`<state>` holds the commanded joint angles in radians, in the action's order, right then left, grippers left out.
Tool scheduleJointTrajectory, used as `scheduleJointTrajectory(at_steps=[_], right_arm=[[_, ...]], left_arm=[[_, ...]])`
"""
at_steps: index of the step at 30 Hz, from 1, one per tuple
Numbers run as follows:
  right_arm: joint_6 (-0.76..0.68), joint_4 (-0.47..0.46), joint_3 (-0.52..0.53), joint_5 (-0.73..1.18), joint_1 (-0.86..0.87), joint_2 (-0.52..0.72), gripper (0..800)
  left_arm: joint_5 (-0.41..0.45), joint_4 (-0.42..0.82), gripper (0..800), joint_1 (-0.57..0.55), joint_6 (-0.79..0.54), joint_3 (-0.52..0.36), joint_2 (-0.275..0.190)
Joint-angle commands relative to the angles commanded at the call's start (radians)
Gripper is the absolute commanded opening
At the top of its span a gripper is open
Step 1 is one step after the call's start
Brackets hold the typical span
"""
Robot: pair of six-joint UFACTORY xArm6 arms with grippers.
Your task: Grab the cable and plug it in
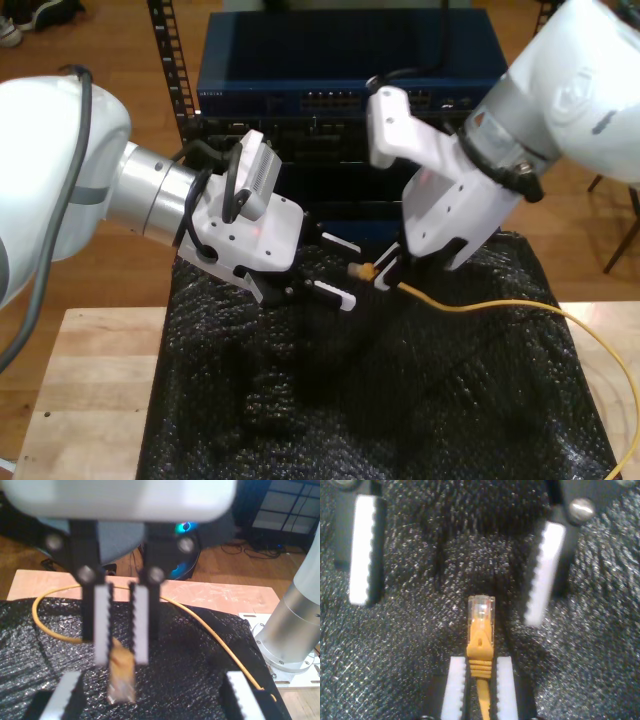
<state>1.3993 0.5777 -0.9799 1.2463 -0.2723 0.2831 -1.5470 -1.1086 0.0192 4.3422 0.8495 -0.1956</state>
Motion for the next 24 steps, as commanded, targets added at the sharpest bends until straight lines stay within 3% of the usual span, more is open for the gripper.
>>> scheduleJointTrajectory(at_steps=[8,24], right_arm=[[0.0,0.008,-0.002,0.018,0.018,0.0,7],[0.0,0.008,-0.002,0.023,0.015,0.002,7]], left_arm=[[0.0,-0.002,549,0.002,-0.006,0.0,0.0],[0.011,-0.034,553,-0.002,-0.008,0.008,0.006]])
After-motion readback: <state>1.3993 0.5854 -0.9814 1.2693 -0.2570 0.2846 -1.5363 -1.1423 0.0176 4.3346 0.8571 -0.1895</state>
